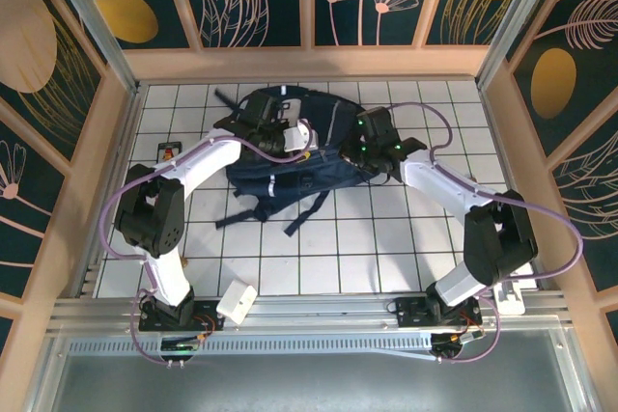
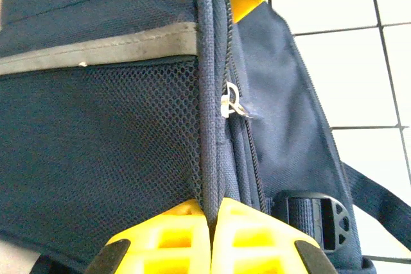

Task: Pack the student bag
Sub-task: Zip the student bag at the top-center of the table.

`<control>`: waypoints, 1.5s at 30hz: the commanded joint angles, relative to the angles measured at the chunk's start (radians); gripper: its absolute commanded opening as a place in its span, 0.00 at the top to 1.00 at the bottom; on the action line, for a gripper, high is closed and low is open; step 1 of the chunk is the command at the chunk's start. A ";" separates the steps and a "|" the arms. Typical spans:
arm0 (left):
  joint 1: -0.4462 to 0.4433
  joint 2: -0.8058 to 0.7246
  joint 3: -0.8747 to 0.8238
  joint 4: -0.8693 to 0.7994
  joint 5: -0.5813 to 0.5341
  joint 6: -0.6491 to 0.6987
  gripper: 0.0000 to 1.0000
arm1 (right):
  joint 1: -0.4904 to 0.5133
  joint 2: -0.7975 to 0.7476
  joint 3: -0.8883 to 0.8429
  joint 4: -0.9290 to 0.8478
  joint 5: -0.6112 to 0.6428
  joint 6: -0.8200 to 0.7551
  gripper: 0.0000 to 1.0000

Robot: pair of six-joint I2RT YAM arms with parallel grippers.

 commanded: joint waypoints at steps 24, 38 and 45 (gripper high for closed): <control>-0.014 -0.015 -0.025 0.049 0.254 -0.261 1.00 | 0.285 -0.009 -0.122 0.336 0.541 -0.446 0.72; -0.014 -0.096 -0.165 0.134 0.080 -0.014 1.00 | 0.222 -0.098 -0.021 -0.039 0.289 -0.343 1.00; -0.014 -0.111 -0.190 0.095 0.039 0.198 1.00 | -0.038 -0.174 -0.062 -0.115 0.152 -0.497 1.00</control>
